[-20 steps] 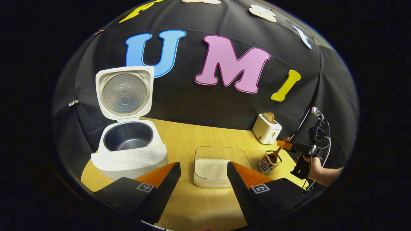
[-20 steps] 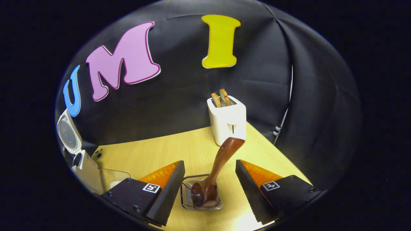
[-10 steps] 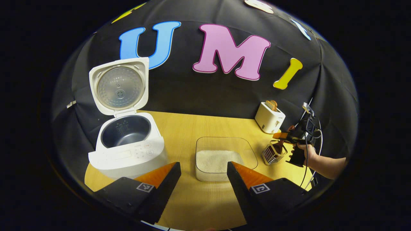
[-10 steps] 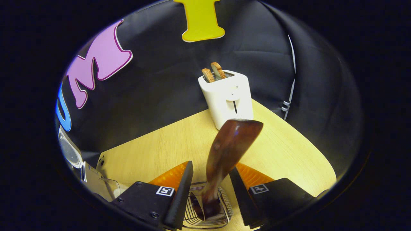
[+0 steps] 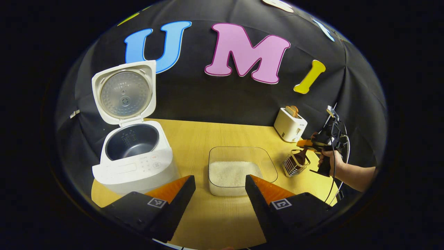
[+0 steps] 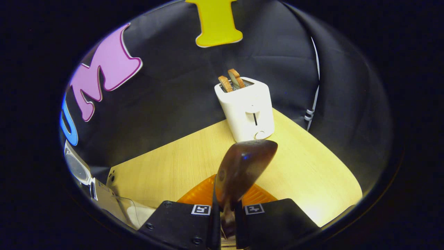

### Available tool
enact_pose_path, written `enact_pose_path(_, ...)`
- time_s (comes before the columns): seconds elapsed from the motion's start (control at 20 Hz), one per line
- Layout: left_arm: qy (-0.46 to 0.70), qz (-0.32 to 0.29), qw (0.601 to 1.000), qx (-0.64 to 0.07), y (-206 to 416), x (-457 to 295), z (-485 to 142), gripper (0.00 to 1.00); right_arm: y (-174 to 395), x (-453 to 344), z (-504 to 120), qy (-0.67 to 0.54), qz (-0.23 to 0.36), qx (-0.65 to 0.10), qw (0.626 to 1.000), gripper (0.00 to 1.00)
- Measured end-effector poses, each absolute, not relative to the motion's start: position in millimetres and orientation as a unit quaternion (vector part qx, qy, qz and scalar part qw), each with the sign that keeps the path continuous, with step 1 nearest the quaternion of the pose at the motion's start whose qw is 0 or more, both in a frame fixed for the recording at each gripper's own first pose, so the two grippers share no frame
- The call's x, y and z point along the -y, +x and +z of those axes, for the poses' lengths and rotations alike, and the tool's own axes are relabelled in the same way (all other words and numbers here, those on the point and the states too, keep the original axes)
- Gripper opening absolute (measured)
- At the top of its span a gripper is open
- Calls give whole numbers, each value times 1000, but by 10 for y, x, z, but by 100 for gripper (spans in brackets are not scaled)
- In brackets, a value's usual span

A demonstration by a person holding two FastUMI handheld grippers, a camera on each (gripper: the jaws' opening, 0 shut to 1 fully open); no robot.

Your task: Close the left gripper, press the button to open the rice cooker; take a wooden spoon from the chopstick holder with the right hand, scoop a spoonful of rice and pour it into the rice cooker, then put the wooden spoon back into the chopstick holder.

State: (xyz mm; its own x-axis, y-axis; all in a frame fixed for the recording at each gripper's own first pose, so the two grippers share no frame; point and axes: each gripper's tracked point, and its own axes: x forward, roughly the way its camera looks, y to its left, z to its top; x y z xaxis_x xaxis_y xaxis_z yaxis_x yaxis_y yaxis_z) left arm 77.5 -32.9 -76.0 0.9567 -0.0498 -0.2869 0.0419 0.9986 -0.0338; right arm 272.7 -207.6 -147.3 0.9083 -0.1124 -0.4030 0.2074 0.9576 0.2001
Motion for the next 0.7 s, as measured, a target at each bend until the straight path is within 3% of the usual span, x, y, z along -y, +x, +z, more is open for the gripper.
enact_pose_path(0.45, -55, -39, 991, -116, 656, -2, -562, 94, 2436, 1931, -294, 64, -116, -100, 986, 20)
enact_pose_path(0.7, -40, -36, 994, -100, 503, -342, -527, 94, 2201, 1288, 104, 62, -82, -75, 992, 20)
